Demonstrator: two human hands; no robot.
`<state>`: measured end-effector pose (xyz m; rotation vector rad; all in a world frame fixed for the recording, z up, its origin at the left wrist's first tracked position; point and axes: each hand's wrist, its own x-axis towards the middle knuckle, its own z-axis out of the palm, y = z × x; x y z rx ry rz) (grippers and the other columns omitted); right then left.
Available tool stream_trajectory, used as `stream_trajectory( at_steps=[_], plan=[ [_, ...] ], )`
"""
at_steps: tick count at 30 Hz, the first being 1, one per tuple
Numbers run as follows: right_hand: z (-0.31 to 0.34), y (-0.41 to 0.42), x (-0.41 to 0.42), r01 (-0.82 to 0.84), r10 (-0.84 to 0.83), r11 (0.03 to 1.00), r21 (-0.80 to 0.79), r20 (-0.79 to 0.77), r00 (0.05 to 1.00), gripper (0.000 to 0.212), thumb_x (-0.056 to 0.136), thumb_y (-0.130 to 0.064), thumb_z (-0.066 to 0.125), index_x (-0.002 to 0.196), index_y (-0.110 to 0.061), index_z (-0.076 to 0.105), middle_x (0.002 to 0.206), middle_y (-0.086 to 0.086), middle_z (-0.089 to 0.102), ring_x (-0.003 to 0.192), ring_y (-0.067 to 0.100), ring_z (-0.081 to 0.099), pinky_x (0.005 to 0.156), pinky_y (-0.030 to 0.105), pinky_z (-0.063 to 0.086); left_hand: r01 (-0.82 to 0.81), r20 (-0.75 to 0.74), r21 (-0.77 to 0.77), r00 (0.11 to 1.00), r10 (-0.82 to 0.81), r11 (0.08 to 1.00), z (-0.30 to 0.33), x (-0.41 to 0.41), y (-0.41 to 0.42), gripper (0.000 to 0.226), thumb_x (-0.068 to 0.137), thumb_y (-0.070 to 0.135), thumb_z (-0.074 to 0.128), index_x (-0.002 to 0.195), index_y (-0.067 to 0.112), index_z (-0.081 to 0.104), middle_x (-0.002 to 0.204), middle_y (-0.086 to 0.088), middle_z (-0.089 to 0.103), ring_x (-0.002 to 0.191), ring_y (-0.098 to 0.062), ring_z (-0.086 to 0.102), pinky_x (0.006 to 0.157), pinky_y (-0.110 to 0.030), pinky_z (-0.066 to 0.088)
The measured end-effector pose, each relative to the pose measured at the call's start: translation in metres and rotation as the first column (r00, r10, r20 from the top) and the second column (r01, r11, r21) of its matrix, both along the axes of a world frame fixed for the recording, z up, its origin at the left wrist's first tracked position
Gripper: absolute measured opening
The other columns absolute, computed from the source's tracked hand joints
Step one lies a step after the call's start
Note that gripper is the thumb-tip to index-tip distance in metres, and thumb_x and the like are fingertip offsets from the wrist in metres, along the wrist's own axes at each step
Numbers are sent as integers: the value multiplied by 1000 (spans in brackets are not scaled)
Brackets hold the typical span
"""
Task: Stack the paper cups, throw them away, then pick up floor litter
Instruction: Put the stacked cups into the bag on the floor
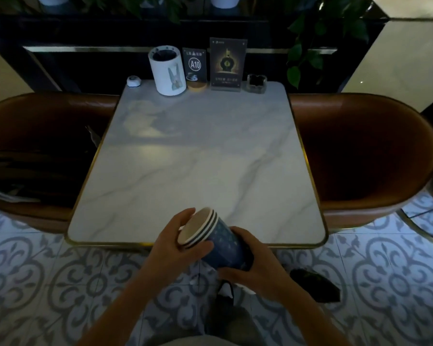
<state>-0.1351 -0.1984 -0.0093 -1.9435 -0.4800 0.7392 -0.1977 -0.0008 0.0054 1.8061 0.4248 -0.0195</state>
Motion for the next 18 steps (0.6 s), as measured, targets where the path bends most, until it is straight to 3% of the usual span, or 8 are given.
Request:
stream_trajectory(
  at_steps=[4, 8, 10, 15, 18],
  plan=[
    [4, -7, -35, 65, -64, 998, 21, -30, 997, 71, 69, -36, 83, 117, -59, 35, 118, -34, 49, 110, -16, 49, 82, 6, 47, 6, 13, -152, 1000, -4, 988, -4, -32, -11, 76, 54, 47, 77, 123, 38, 45, 125, 12, 57, 111, 5, 57, 82, -17, 53],
    [6, -19, -81, 117, -117, 993, 4, -44, 992, 73, 71, -24, 83, 116, -55, 35, 119, -31, 47, 107, -22, 49, 80, 3, 46, -9, 2, -250, 1000, 10, 968, -12, -70, -30, 64, 56, 30, 82, 113, 32, 52, 104, 24, 70, 101, 10, 62, 74, -10, 51],
    [6, -28, -105, 151, -151, 988, -12, -60, 987, 74, 70, -25, 83, 118, -54, 35, 124, -24, 49, 111, -15, 51, 84, 9, 49, 3, -32, -290, 999, -13, 957, -19, -89, -45, 56, 62, 17, 83, 107, 34, 55, 98, 33, 69, 97, 12, 63, 71, -9, 51],
    [10, -62, -136, 247, -249, 968, -31, -51, 967, 79, 68, -24, 85, 128, -38, 38, 123, -26, 50, 110, -20, 49, 84, 3, 46, 49, -102, -339, 991, -89, 939, -28, -108, -83, 58, 50, 19, 89, 99, 30, 60, 90, 33, 71, 92, 9, 66, 67, -10, 53],
    [7, -92, -141, 295, -297, 954, -49, -30, 954, 80, 66, -31, 85, 131, -42, 39, 126, -25, 53, 116, -12, 50, 95, 15, 48, 101, -105, -340, 984, -144, 935, -26, -103, -107, 71, 44, 22, 94, 106, 28, 60, 97, 24, 73, 100, 2, 65, 68, -13, 54]
  ],
)
